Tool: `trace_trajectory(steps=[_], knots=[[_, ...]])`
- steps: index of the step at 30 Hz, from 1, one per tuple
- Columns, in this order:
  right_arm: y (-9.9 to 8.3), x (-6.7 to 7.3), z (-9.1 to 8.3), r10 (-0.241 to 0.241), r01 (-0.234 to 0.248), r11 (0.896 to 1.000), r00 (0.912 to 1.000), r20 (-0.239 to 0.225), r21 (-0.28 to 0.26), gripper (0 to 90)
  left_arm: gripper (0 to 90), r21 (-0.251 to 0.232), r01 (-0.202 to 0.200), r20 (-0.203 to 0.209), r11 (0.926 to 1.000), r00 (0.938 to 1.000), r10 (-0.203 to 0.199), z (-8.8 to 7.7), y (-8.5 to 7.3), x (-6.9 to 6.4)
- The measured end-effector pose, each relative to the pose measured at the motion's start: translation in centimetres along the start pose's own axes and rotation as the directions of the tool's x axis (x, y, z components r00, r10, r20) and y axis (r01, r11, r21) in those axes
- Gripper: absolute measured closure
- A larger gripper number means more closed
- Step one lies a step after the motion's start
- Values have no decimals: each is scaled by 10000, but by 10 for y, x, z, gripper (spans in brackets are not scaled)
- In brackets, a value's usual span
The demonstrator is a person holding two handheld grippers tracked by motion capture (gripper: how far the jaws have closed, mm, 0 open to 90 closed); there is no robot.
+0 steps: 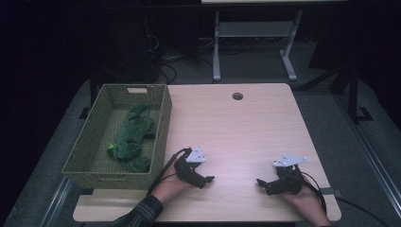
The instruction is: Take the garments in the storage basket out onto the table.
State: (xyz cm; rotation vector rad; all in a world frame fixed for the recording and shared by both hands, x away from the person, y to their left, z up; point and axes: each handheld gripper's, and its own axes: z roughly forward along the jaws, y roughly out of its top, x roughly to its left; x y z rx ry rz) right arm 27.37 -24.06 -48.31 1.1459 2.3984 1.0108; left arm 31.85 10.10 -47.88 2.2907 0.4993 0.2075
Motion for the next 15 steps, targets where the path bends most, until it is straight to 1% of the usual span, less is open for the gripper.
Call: trace_trajectory(steps=[9,11,15], knots=[[0,0,0,19,-19,10000,10000,-3,36,8,126,11,60,-29,10000,10000,-60,0,0,0],[0,0,0,-4,4,10000,10000,-6,45,8,127,156,78,-51,9998,10000,-77,-1,1,1],[0,0,0,27,-27,10000,10000,-8,35,8,128,295,82,-79,9995,9999,-80,-3,1,1]])
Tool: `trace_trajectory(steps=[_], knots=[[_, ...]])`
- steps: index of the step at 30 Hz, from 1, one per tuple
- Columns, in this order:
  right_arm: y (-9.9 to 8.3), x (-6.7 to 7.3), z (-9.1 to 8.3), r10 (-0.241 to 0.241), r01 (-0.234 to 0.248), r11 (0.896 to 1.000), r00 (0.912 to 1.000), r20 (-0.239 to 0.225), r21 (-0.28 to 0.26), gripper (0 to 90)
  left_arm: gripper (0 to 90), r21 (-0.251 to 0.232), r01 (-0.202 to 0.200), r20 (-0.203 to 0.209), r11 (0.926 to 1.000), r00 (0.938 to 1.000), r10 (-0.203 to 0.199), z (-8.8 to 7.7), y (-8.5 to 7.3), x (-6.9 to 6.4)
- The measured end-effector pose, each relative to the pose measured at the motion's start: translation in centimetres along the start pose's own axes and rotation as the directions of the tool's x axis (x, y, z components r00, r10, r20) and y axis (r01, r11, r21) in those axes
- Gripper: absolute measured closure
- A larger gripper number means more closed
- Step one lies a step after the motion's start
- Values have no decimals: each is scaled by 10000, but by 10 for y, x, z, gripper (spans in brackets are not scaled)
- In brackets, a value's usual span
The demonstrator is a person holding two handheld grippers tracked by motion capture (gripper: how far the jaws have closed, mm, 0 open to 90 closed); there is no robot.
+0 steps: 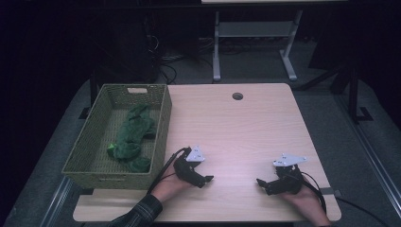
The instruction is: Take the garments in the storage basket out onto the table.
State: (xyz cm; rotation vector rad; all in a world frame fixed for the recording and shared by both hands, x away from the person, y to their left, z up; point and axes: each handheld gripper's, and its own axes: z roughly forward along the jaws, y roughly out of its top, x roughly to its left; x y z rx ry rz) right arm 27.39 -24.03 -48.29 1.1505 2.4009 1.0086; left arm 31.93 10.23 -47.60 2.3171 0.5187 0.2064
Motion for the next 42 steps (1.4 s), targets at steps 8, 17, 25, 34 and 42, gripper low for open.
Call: trace_trajectory(steps=[8,17,25,34,42], knots=[[0,0,0,-9,9,10000,10000,0,-4,8,130,148,24,-2,9999,10000,-24,-1,3,2],[0,0,0,-19,19,10000,10000,-13,3,8,132,-20,251,-14,9997,9997,-251,-7,7,2],[0,0,0,33,-33,10000,10000,-14,29,8,132,-56,300,0,9995,9995,-300,-9,10,3],[0,0,0,43,-43,10000,10000,-14,9,8,133,32,184,-57,9998,9998,-184,-15,17,3],[0,0,0,43,-43,10000,10000,-14,9,8,134,147,174,-130,9997,9998,-172,-20,22,4]])
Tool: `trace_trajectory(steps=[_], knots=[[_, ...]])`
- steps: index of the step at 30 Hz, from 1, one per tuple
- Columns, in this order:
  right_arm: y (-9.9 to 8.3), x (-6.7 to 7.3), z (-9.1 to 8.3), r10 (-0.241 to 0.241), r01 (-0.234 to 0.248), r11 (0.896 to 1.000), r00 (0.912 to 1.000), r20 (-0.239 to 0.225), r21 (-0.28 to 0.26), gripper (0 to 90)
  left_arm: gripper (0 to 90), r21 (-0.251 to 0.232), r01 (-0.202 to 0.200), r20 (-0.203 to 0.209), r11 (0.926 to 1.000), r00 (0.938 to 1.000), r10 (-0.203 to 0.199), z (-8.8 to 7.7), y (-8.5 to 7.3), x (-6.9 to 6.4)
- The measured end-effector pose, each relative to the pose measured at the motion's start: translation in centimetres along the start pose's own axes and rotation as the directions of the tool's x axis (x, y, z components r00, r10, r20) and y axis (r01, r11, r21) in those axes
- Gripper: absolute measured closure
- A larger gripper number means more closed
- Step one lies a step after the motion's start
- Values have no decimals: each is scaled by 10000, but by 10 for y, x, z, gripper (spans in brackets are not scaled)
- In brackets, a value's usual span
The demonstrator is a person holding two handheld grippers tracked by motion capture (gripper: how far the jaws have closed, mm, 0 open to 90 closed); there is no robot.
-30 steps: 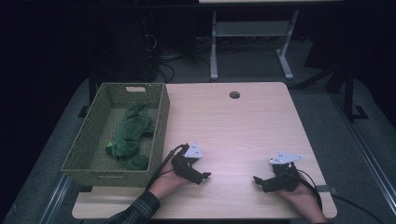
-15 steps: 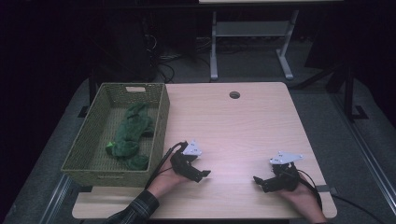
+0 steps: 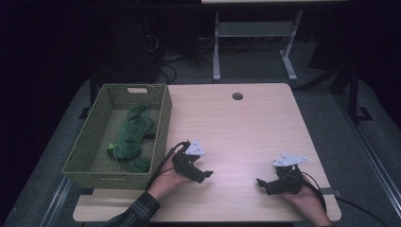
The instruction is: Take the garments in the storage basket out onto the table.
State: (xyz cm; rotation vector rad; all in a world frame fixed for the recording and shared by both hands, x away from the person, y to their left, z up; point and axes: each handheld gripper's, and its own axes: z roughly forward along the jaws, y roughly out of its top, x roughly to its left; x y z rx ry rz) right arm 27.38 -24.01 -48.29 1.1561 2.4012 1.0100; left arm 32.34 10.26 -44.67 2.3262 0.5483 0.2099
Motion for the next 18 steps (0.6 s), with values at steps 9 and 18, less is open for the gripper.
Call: trace_trajectory(steps=[9,18], knots=[[0,0,0,-4,4,10000,10000,0,-1,8,134,67,-151,-230,9999,9996,153,-9,10,0],[0,0,0,-20,20,10000,10000,-16,-6,9,134,116,-66,-139,9999,9999,68,-17,16,0]])
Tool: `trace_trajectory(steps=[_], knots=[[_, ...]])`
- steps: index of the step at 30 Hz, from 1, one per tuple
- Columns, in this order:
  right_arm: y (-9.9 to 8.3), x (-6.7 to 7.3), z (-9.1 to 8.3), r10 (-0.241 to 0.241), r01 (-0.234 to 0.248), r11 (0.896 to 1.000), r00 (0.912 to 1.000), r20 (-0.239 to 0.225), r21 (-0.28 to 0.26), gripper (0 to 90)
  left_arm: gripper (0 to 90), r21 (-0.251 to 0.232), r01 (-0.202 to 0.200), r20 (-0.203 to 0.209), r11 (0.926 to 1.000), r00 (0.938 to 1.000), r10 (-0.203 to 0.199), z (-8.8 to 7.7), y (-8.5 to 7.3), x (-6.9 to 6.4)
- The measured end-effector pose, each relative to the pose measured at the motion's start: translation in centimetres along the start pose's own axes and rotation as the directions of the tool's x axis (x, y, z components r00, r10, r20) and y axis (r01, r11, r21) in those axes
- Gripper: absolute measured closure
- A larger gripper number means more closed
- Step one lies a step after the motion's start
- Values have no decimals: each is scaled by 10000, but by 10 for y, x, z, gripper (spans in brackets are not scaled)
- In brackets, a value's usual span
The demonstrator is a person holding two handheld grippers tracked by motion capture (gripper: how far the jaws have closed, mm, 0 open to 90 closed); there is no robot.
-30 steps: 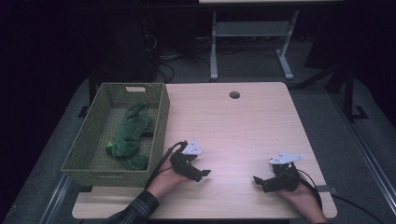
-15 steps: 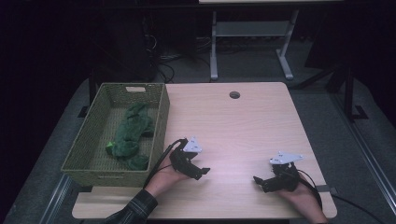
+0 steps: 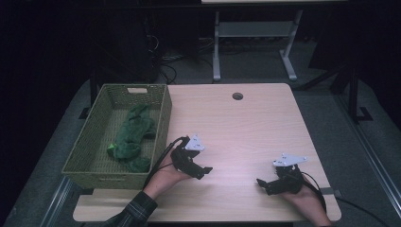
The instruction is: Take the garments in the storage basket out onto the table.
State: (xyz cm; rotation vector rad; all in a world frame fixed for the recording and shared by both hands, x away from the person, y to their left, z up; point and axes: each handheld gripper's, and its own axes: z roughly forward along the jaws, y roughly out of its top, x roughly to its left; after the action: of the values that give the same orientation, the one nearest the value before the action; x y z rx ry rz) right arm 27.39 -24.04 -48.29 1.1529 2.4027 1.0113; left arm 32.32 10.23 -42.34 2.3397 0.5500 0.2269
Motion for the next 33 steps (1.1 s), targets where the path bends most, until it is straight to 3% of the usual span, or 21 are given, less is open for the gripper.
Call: trace_trajectory(steps=[17,33], knots=[[0,0,0,-11,11,10000,10000,-49,10,9,136,58,-143,74,9999,9999,143,-14,17,3],[0,-1,0,-55,55,10000,10000,-49,-12,9,136,-473,-217,200,9986,9995,227,-29,33,21]])
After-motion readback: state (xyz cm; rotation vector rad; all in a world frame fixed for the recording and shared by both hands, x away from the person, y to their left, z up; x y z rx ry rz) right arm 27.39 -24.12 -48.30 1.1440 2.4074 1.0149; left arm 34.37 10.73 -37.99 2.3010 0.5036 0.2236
